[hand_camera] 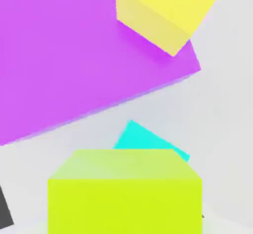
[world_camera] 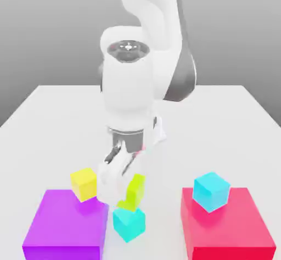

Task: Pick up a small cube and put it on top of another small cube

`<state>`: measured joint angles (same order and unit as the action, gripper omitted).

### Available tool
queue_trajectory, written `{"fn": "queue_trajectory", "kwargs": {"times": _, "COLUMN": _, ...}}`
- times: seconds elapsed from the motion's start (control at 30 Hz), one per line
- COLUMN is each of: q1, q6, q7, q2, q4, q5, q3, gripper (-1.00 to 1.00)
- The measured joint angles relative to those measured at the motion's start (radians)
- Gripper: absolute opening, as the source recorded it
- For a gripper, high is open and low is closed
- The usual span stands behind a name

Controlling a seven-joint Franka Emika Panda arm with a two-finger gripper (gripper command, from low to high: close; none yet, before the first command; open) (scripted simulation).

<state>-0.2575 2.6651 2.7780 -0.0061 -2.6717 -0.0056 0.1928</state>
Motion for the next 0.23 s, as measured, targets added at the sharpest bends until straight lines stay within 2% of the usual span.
{"fn": "queue_trajectory", "kwargs": {"times": 0.13, "q1": 0.014, "q6": 0.132, "q7": 0.054, "q2": 0.129, "q4": -0.004, "q5": -0.056, "q3": -0.027, "gripper": -1.0}}
{"fn": "queue_trajectory", "kwargs": {"times": 0.17, "q1": 0.017, "q6": 0.15, "q7": 0.061, "q2": 0.147, "q4": -0.003, "q5": -0.064, "q3": -0.031, "gripper": 1.0}}
{"fn": "queue_trajectory", "kwargs": {"times": 0.23, "q1": 0.017, "q6": 0.15, "q7": 0.061, "q2": 0.147, "q4": -0.003, "q5": -0.064, "q3": -0.031, "gripper": 1.0}}
